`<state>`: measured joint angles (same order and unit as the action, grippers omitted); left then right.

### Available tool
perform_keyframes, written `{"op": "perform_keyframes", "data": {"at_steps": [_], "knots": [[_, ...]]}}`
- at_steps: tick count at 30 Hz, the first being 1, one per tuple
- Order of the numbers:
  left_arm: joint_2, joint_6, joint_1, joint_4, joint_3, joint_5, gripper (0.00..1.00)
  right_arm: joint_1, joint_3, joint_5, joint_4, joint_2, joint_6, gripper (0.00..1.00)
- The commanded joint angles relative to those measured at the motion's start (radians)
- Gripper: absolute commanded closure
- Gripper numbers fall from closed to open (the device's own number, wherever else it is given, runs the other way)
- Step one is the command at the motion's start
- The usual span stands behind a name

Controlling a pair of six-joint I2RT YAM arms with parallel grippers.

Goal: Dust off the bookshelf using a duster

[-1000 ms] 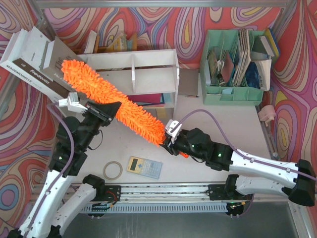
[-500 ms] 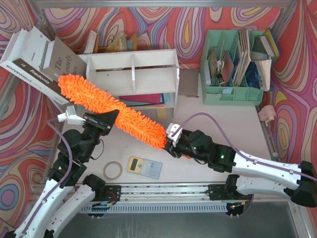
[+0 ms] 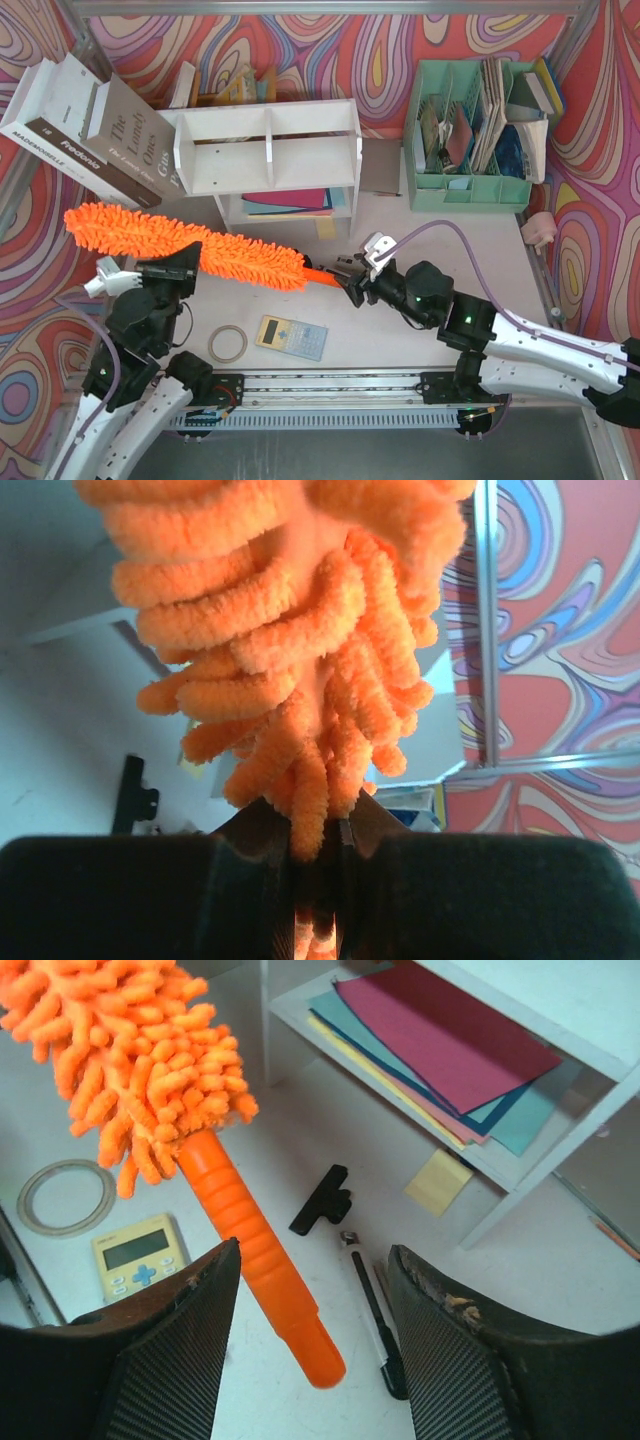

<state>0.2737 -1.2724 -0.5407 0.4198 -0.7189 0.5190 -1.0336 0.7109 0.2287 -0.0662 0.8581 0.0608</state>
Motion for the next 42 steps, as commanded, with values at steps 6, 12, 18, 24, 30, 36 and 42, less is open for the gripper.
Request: {"op": "perform_keyframes", "data": {"at_steps": [6, 12, 18, 24, 30, 36, 42], "knots": [[-0.023, -0.064, 0.002, 0.072, 0.08, 0.119, 1.0, 0.004, 0.022, 0.168, -0.018, -0.046, -0.021, 0.36], [-0.047, -0.083, 0.002, 0.002, 0.187, 0.149, 1.0, 0.004, 0.036, 0.26, 0.0, -0.04, -0.044, 0.28], [0.007, -0.105, 0.002, -0.027, 0.245, 0.126, 1.0, 0.004, 0.041, 0.286, 0.011, -0.017, -0.064, 0.1], [0.085, -0.109, 0.007, -0.05, 0.266, 0.081, 1.0, 0.004, 0.041, 0.33, -0.01, -0.009, -0.088, 0.01], [0.2, -0.047, 0.033, -0.061, 0.243, 0.0, 1.0, 0.004, 0.036, 0.37, -0.029, -0.011, -0.096, 0.01], [0.177, -0.134, 0.114, -0.136, 0.369, -0.041, 1.0, 0.004, 0.029, 0.38, -0.019, 0.006, -0.13, 0.01], [0.181, -0.186, 0.217, -0.237, 0.476, -0.124, 1.0, 0.004, 0.025, 0.384, -0.012, 0.028, -0.153, 0.01]]}}
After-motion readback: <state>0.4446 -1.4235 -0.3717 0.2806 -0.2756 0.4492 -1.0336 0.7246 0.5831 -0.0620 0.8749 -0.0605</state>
